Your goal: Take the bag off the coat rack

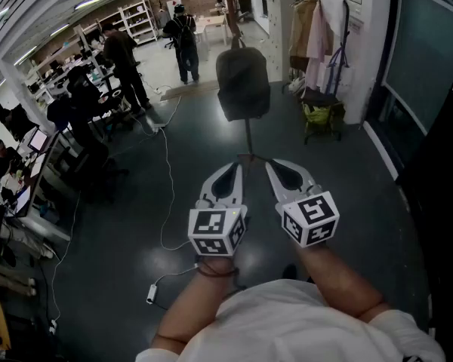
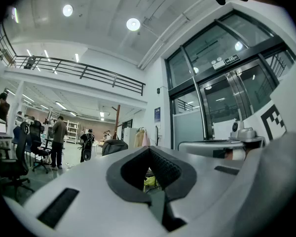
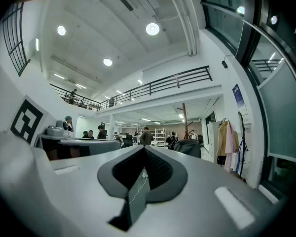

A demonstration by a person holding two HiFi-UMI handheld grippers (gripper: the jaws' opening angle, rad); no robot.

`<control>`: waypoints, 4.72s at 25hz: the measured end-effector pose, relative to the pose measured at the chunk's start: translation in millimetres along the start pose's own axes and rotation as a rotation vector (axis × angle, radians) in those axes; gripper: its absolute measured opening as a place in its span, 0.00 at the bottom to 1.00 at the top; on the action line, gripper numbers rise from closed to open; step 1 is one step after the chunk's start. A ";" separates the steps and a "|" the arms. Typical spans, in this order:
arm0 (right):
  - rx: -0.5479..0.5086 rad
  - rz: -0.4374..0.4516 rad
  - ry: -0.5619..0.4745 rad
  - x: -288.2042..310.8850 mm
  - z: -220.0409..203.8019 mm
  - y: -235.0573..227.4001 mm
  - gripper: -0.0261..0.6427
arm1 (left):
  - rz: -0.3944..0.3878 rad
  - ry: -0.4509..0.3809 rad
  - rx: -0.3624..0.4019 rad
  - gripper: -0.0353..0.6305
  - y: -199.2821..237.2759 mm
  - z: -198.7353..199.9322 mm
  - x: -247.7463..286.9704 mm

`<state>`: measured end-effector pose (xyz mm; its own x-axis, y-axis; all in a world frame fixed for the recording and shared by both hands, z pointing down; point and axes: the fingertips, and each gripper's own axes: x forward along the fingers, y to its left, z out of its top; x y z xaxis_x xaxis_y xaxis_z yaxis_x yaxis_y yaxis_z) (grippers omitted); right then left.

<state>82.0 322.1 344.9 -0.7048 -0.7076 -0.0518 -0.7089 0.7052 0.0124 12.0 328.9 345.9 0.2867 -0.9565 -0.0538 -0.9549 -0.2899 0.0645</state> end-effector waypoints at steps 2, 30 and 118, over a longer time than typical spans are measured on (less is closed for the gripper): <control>0.006 0.001 -0.004 0.9 -2.2 0.1 0.04 | -0.001 0.001 -0.003 0.06 1.8 -3.5 0.4; 0.058 0.061 0.009 189.8 -32.1 -187.6 0.04 | 0.045 0.034 -0.011 0.06 90.5 -33.1 249.4; -0.324 -0.104 0.183 819.6 -24.1 -526.7 0.07 | -0.126 -0.039 0.001 0.06 492.2 20.9 813.9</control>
<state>-122.9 -630.3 319.9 -0.6013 -0.7915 0.1089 -0.7281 0.5990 0.3332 -226.2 -591.5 313.0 0.4012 -0.9105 -0.1001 -0.9116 -0.4076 0.0541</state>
